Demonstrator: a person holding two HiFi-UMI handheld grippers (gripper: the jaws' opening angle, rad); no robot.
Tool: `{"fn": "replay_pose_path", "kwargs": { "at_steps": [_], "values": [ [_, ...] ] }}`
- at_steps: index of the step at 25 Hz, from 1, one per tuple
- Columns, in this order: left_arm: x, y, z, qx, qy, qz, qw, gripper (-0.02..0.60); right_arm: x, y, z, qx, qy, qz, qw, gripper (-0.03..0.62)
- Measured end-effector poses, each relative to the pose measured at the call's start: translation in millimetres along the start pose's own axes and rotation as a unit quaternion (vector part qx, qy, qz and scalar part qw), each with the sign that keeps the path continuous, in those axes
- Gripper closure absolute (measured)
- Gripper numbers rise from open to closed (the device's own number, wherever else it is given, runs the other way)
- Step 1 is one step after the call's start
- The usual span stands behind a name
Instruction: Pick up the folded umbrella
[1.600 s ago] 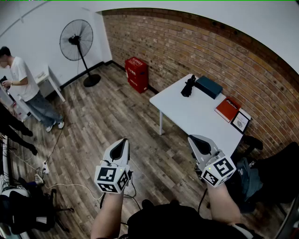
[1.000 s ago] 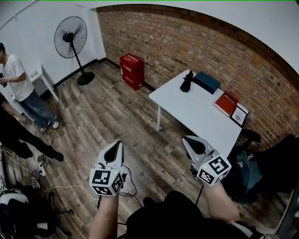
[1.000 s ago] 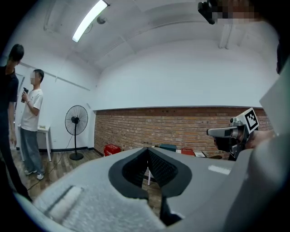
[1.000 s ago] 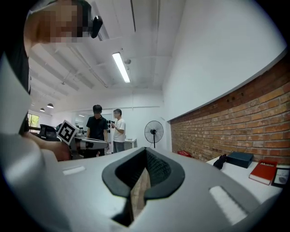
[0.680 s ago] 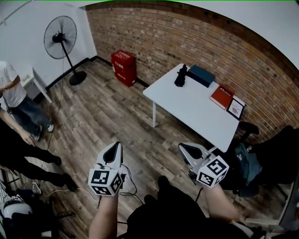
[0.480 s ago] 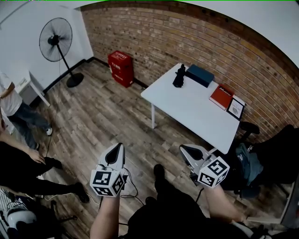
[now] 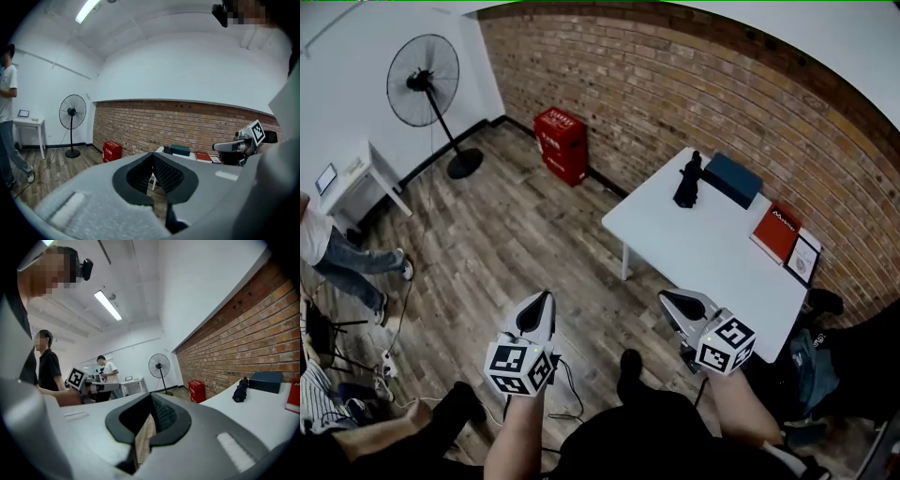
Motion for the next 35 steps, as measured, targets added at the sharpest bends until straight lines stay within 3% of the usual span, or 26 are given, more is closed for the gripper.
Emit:
{"fn": "replay_pose_path", "kwargs": {
  "at_steps": [6,12,19,28,35],
  "values": [
    [-77,25,27,0.001,0.023,0.016,0.9996,0.576,-65,18,-66,-0.011,0.034,0.009,0.999,0.592],
    [-135,50,24,-0.019,0.022,0.024,0.9993,0.575,-100,27,-120,-0.019,0.054,0.008,0.998,0.592],
    [-175,59,39,-0.020,0.017,0.021,0.9994,0.575,-131,35,-143,-0.027,0.059,-0.002,0.998,0.592],
    [-275,70,106,-0.001,-0.020,0.019,0.9996,0.575,-196,46,-210,-0.021,0.006,0.014,1.000,0.592],
    [-394,118,184,-0.037,-0.086,0.026,0.9953,0.577,-305,64,-271,-0.029,-0.051,0.022,0.998,0.592]
  ]
}}
Point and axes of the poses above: the fingertips, and each gripper's own axes: x backward along the fingers, z to its left, y out of its top, the point moved 2 cm from there along x, backward along the fingers, and after that the axes turned 4 degrees about x, right-handed, at the moved point
